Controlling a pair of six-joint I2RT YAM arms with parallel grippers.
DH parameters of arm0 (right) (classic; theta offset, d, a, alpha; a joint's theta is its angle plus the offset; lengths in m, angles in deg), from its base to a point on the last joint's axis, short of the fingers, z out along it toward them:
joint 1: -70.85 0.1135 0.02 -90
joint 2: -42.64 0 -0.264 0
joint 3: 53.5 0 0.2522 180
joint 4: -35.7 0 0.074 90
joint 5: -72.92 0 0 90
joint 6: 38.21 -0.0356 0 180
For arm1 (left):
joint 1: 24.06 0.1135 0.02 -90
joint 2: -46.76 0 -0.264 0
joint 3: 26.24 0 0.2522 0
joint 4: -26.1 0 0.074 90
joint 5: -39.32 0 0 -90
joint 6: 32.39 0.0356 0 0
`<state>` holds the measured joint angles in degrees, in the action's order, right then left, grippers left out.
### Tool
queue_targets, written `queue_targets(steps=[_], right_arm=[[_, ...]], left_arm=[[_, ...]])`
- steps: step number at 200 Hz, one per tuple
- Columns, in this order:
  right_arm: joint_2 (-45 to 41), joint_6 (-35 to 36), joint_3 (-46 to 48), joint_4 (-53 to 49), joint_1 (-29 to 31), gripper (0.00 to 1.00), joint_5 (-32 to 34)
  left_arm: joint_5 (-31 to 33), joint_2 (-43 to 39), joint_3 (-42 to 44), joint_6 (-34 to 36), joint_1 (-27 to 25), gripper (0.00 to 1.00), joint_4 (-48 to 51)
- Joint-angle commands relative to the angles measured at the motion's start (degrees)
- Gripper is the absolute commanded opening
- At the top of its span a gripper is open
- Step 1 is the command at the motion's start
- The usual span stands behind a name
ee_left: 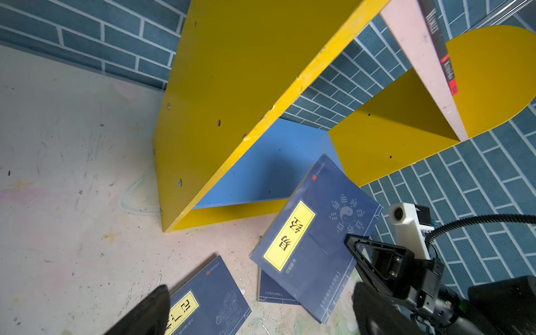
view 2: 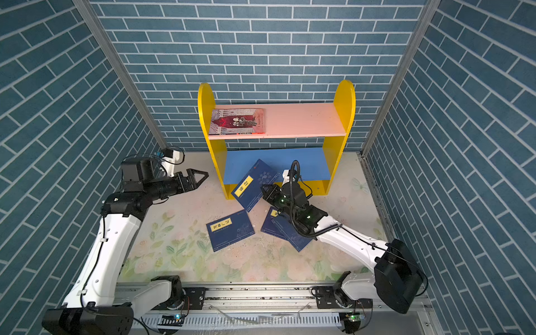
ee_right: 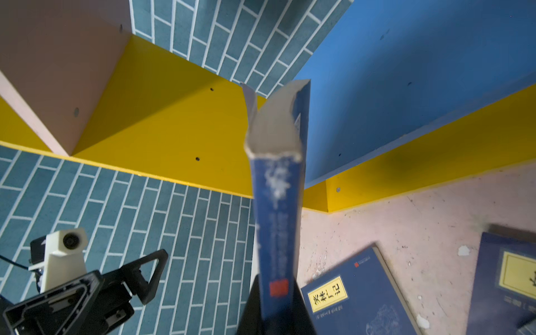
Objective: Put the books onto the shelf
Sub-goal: 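Carry the book into the blue lower shelf while the left arm rises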
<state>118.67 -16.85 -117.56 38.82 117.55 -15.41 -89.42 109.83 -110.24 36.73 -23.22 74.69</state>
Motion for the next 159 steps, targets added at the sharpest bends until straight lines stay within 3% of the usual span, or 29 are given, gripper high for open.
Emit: queue_targets(steps=[1, 67, 105, 159], right_arm=[[1.3, -2.2, -1.7, 9.2, -1.0, 0.0, 1.9], [6.5, -8.4, -2.4, 20.0, -3.5, 0.0, 2.8], [9.6, -8.9, -5.4, 19.9, -4.7, 0.0, 4.4], [16.4, -12.2, -8.3, 22.3, -4.7, 0.0, 11.9]], left_arm=[[-1.4, -0.5, 0.6, -1.2, 0.3, 1.0, -1.5], [-2.4, -0.9, 0.5, -1.4, 0.3, 1.0, -1.2], [-3.0, -0.7, 1.1, -2.8, 0.3, 1.0, -1.9], [-3.9, -1.8, 3.9, -5.9, 0.2, 1.0, -4.1]])
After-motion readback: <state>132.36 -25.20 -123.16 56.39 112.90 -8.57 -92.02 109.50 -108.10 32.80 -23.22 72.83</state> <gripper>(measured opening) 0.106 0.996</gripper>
